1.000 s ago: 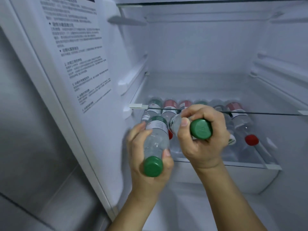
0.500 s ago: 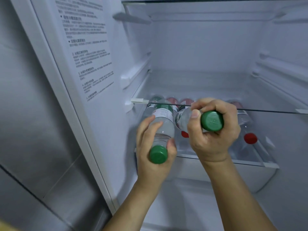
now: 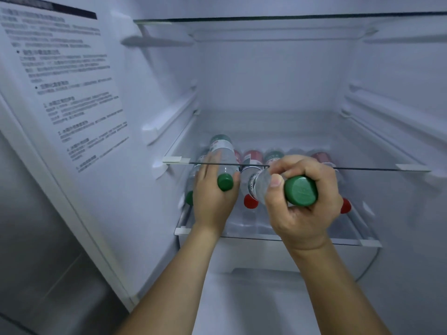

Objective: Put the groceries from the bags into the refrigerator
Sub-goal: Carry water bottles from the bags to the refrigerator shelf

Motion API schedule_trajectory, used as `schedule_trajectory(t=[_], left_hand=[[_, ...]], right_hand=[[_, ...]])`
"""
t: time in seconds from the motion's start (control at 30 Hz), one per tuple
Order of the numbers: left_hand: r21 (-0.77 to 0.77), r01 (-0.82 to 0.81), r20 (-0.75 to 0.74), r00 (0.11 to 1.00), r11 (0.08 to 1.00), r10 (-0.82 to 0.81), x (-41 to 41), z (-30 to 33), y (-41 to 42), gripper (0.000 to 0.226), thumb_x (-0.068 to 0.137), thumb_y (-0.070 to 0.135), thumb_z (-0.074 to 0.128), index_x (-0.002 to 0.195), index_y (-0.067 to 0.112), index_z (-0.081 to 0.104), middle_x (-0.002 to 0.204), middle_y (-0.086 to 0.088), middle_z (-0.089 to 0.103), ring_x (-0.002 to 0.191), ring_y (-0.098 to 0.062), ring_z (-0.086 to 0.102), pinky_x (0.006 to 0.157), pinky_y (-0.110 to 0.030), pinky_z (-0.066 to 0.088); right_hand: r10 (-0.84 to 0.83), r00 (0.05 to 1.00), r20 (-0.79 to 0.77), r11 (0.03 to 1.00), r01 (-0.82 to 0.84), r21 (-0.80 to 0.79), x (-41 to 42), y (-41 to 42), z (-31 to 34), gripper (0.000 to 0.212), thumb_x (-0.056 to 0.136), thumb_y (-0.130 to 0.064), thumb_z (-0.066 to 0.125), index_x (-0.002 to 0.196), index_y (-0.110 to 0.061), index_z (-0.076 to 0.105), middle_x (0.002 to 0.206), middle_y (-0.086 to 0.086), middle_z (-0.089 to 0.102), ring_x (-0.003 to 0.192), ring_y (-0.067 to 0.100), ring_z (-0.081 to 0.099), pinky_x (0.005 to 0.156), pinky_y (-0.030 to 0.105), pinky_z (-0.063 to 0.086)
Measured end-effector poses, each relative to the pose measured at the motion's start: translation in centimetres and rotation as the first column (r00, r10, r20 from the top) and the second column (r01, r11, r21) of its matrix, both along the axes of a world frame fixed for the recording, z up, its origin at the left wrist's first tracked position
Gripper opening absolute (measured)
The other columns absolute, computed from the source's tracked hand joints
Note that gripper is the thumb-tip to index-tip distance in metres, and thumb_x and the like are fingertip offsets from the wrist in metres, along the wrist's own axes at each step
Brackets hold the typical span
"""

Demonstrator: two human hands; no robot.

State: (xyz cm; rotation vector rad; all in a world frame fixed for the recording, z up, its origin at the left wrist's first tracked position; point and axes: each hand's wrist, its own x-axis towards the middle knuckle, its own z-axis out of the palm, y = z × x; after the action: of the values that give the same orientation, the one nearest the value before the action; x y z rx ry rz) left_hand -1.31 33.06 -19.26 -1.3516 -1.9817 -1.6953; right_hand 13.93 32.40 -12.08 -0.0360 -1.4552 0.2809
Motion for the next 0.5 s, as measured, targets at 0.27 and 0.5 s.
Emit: schedule_trajectory(t=[0.27,0.5], left_hand=[[-0.243,-0.197,0.003,0.979,0.95,0.204,-2.8,1.0,1.8,0.063,0.082,0.04,0.065,0.142,0.038,0.044,0.115,0.002,0.069,0.102,-0.029,0.064,0.079,-0.034,0.051],[-0.286,-0.065,0.014,0.997,0.956,0.072,-4.1,0.9,1.3,0.062,0.079,0.035,0.062,0.138,0.036,0.043,0.113,-0.002,0.068,0.104,-0.029,0.062,0.085,-0.041,0.054]], right_hand=[[-0.003,1.0,0.022,1.0,0.003,0.026,0.2,0.6,-0.1,0.012,0.082,-0.006,0.058,0.086,-0.009,0.047,0.076,0.008,0.06,0.063,0.028,0.061,0.064,0.037,0.05],[-0.002,0.999,0.049,0.998,-0.001,0.065,-0.5,0.3,-0.2,0.01,0.085,-0.008,0.058,0.084,-0.008,0.048,0.075,0.011,0.061,0.064,0.03,0.061,0.062,0.039,0.049]])
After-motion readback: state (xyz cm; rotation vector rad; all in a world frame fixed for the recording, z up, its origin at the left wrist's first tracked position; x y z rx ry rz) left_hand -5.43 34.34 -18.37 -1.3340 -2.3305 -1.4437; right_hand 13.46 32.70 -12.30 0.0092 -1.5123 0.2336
